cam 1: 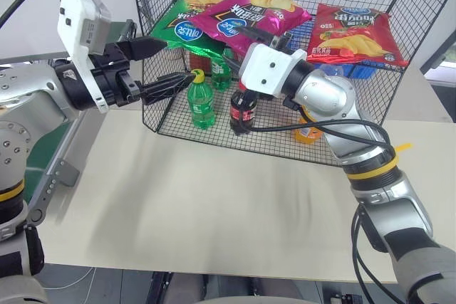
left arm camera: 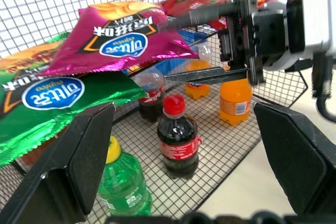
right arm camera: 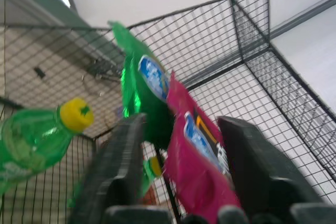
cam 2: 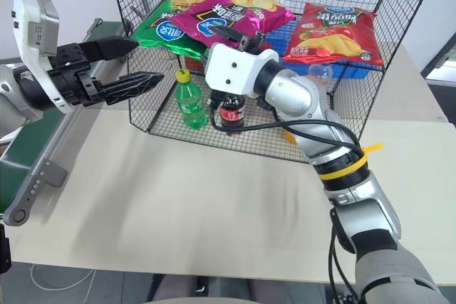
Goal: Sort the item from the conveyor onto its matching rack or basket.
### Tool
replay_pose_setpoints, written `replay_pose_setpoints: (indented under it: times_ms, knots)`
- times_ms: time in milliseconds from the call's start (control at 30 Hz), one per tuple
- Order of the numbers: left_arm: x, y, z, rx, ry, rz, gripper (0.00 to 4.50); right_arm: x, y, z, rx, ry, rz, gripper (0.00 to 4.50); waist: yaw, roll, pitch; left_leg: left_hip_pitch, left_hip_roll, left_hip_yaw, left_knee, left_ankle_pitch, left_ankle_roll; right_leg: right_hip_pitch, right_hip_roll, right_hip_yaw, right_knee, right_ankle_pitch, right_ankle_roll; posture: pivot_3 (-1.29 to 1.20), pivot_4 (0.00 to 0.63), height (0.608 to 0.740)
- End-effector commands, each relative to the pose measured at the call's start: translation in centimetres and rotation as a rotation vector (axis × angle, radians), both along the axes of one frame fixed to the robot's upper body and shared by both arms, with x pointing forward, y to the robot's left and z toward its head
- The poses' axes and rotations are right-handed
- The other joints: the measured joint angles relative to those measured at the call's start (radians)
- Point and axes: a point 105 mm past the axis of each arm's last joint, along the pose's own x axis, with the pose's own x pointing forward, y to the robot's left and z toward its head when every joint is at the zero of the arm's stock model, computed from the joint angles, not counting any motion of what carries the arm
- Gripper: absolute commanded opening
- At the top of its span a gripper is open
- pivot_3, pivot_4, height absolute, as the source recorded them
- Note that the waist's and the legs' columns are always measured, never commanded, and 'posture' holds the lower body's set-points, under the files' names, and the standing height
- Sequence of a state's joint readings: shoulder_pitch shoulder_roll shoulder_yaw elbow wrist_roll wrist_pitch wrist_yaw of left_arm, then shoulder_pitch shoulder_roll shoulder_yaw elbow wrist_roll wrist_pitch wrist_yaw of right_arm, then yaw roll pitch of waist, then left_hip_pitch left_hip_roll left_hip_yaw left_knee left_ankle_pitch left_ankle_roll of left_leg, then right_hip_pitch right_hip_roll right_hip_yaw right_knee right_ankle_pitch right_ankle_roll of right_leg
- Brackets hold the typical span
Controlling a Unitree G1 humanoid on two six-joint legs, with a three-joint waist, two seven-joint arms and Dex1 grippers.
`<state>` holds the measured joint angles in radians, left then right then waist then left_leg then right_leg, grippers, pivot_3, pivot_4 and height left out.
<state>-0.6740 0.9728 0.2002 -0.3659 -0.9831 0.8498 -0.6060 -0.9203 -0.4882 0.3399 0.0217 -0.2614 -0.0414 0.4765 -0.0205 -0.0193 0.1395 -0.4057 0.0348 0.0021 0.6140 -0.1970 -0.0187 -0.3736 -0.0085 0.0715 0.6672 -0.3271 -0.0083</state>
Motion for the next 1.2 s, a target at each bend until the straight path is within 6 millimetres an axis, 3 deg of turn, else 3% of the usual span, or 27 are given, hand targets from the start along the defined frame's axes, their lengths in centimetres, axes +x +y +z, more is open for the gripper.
replay_pose_setpoints:
  times_ms: [33, 100, 133, 367, 600, 933, 1200]
  knots:
    - [-0.6, 0.1, 1.1, -0.003, -0.066, 0.002, 4.50, -0.4, -0.2, 1.7, -0.015, -0.093, -0.003, 0.83, 0.000, 0.000, 0.000, 0.000, 0.000, 0.000, 0.000, 0.000, 0.000, 0.000, 0.000, 0.000, 0.000, 0.000, 0.000, 0.00, 0.150, 0.740]
    - [-0.6, 0.2, 1.0, -0.004, -0.066, 0.006, 4.50, -0.2, -0.6, 1.6, -0.025, -0.101, -0.019, 0.17, 0.000, 0.000, 0.000, 0.000, 0.000, 0.000, 0.000, 0.000, 0.000, 0.000, 0.000, 0.000, 0.000, 0.000, 0.000, 0.00, 0.150, 0.740]
    - [-0.5, 0.2, 1.0, -0.007, -0.067, 0.009, 4.50, -0.2, -0.8, 1.6, -0.026, -0.103, -0.024, 0.05, 0.000, 0.000, 0.000, 0.000, 0.000, 0.000, 0.000, 0.000, 0.000, 0.000, 0.000, 0.000, 0.001, 0.000, 0.000, 0.00, 0.150, 0.740]
    - [-0.2, 0.1, 0.8, -0.012, -0.063, 0.000, 4.50, -0.3, -2.6, 2.1, -0.041, -0.151, -0.053, 0.05, 0.003, 0.000, 0.000, 0.000, 0.000, -0.001, 0.001, 0.000, 0.000, 0.000, 0.000, 0.000, 0.004, 0.000, 0.000, 0.00, 0.150, 0.740]
    - [0.3, -0.5, 0.8, -0.020, -0.061, -0.037, 4.50, -1.7, -4.5, 1.5, -0.122, -0.172, 0.051, 0.05, 0.001, 0.000, 0.000, 0.000, -0.001, -0.001, 0.002, 0.000, 0.001, 0.000, 0.000, 0.000, 0.004, 0.000, 0.000, 0.00, 0.150, 0.740]
    - [1.1, -1.6, 0.8, -0.017, -0.070, -0.096, 4.50, -0.8, -5.7, 1.7, -0.177, -0.239, 0.290, 0.05, -0.028, 0.000, 0.000, 0.002, 0.000, 0.000, 0.002, 0.000, 0.001, 0.001, 0.000, 0.001, 0.004, 0.000, 0.000, 0.00, 0.150, 0.740]
    - [0.7, -1.4, 0.6, -0.016, -0.067, -0.081, 4.50, 0.4, -6.4, 2.6, -0.189, -0.247, 0.305, 0.05, -0.024, 0.000, 0.000, 0.002, 0.000, -0.001, 0.002, 0.000, 0.001, 0.002, 0.000, 0.001, 0.010, 0.000, 0.000, 0.00, 0.150, 0.740]
